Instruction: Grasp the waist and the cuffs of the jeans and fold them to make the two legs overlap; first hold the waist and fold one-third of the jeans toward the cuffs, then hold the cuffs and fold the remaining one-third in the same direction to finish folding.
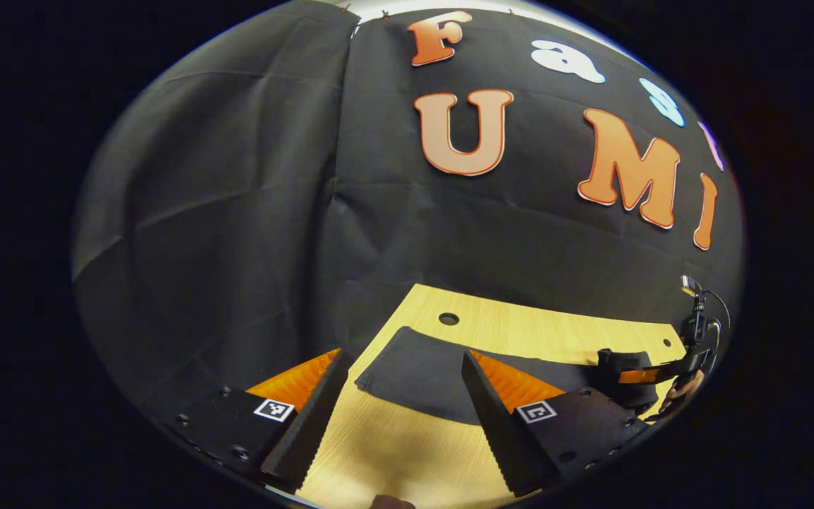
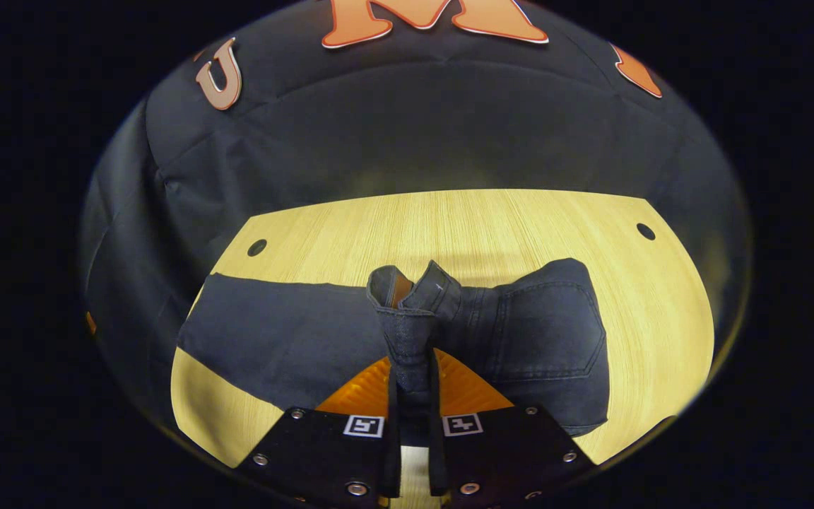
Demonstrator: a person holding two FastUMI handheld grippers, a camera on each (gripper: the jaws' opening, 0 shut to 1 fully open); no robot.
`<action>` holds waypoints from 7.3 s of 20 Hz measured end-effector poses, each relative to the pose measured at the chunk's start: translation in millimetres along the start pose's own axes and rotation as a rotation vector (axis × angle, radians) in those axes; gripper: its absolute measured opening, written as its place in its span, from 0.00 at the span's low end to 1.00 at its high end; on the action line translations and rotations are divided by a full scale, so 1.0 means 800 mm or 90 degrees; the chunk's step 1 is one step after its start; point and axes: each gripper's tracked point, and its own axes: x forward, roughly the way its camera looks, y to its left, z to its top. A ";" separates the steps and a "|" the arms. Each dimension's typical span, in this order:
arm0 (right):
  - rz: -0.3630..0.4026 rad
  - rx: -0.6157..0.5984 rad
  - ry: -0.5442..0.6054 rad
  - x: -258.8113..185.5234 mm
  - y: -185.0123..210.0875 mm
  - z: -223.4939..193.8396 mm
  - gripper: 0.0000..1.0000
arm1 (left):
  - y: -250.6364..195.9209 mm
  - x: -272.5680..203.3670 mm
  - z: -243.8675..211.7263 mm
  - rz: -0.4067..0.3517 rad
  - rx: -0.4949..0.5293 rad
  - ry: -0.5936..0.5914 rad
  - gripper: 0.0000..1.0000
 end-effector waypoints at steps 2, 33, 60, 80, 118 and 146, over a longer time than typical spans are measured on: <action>0.017 0.002 0.031 0.001 0.007 -0.017 0.20 | -0.002 0.006 -0.016 -0.014 -0.027 0.036 0.98; 0.024 0.268 -0.034 -0.152 -0.010 -0.041 0.99 | 0.036 0.243 -0.221 0.121 -0.282 0.644 0.99; 0.013 0.285 -0.054 -0.189 -0.064 -0.041 0.98 | -0.011 0.262 -0.138 -0.062 -0.232 0.413 0.03; 0.049 0.237 -0.095 -0.184 -0.136 0.002 0.99 | -0.130 0.110 0.051 -0.179 -0.140 0.261 0.03; 0.172 0.269 -0.077 -0.181 -0.248 0.011 0.98 | -0.567 -0.009 -0.144 -0.369 0.141 0.350 0.02; 0.129 0.029 -0.528 -0.391 -0.167 0.177 0.97 | -0.412 -0.182 0.092 -0.292 0.090 -0.153 0.98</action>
